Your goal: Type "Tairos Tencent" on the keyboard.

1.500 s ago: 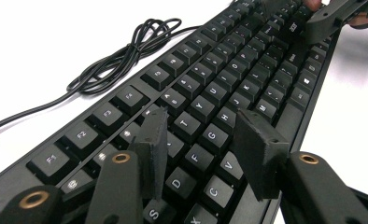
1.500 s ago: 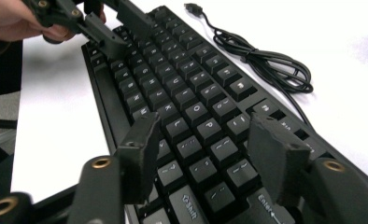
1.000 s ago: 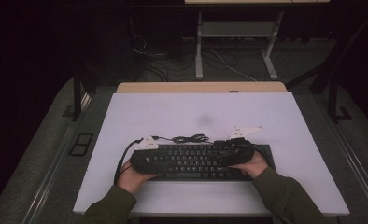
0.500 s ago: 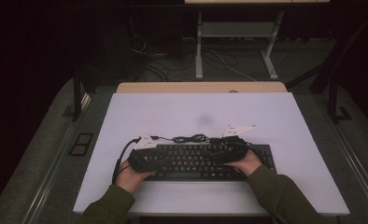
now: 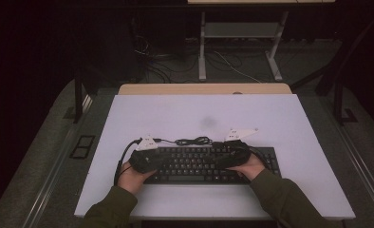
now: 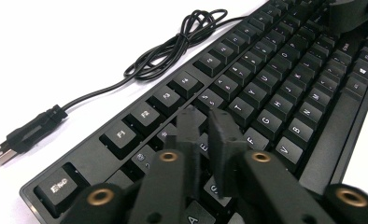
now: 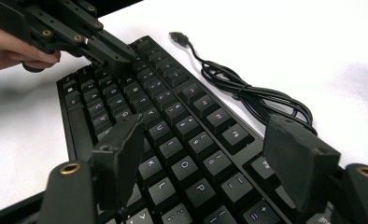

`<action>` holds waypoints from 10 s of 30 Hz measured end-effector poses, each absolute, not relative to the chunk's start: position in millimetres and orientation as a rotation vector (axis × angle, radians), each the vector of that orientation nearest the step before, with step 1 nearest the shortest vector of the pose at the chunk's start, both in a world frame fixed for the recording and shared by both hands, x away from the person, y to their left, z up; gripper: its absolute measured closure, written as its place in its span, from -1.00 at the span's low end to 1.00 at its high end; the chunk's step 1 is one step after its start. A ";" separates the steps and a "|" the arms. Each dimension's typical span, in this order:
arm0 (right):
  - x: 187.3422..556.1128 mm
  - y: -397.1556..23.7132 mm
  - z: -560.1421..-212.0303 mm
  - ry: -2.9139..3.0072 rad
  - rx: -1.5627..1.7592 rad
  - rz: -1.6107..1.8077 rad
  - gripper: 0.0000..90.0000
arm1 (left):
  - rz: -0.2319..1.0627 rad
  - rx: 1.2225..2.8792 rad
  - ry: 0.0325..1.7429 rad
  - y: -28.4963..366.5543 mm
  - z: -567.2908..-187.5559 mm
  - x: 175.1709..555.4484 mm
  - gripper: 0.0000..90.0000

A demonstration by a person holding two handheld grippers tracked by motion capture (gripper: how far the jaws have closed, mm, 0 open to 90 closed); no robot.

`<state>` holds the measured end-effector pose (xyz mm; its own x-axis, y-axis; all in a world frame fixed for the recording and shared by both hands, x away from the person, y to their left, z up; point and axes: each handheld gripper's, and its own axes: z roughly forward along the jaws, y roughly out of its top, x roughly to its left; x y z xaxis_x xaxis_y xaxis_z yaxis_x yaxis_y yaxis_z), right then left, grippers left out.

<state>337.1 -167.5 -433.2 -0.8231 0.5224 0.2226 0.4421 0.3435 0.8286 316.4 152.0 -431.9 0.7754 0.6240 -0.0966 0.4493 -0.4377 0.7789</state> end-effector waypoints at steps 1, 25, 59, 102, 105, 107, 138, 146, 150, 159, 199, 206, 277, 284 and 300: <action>337.1 -167.6 -433.2 2.507 0.901 1.505 -0.36 | 0.257 2.105 0.799 151.6 -431.7 316.6 0.92; 336.1 -167.8 -432.3 2.507 0.903 1.497 -0.36 | 0.237 2.132 0.785 145.5 -435.8 319.7 0.97; 341.3 -162.1 -429.6 2.510 0.913 1.501 -0.42 | 0.211 2.076 0.794 150.5 -430.9 315.0 0.58; 326.5 -128.0 -430.7 2.725 0.728 1.462 0.96 | 0.211 2.076 0.798 145.7 -434.5 314.0 -0.42; 324.6 -125.0 -431.7 2.737 0.719 1.453 0.98 | 0.209 2.076 0.797 145.4 -434.4 313.9 -0.42; 323.8 -123.4 -432.6 2.747 0.709 1.447 0.98 | 0.209 2.075 0.796 145.3 -434.4 313.8 -0.42; 316.4 -108.7 -442.2 2.800 0.684 1.355 0.98 | 0.212 2.073 0.796 145.7 -433.7 313.6 -0.44; 318.6 -112.1 -440.2 2.786 0.694 1.381 0.98 | 0.209 2.064 0.793 146.7 -433.2 313.7 -0.44; 319.2 -113.7 -439.3 2.781 0.702 1.396 0.98 | 0.211 2.059 0.796 147.2 -432.8 313.6 -0.45; 323.2 -121.1 -435.1 2.743 0.734 1.441 0.67 | 0.205 2.057 0.810 147.6 -433.4 313.9 -0.54; 342.8 -146.9 -434.5 2.563 0.893 1.488 -0.35 | 0.149 2.052 0.740 146.3 -425.8 293.3 0.31; 342.8 -147.3 -434.1 2.562 0.891 1.484 -0.35 | 0.116 2.084 0.728 144.1 -428.7 293.7 0.76; 342.4 -147.4 -435.2 2.541 0.910 1.463 -0.48 | 0.113 2.128 0.668 138.9 -423.5 302.2 0.97; 342.4 -147.7 -435.1 2.539 0.915 1.462 -0.48 | 0.143 2.126 0.676 140.8 -422.3 311.2 0.97; 342.3 -147.8 -435.5 2.539 0.912 1.460 -0.48 | 0.164 2.130 0.739 149.6 -430.5 325.1 0.98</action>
<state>342.3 -147.8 -435.5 -0.8206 0.5266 0.2220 0.4567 0.3710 0.8086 325.1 149.6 -430.5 0.8165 0.5601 -0.1403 0.4483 -0.4618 0.7654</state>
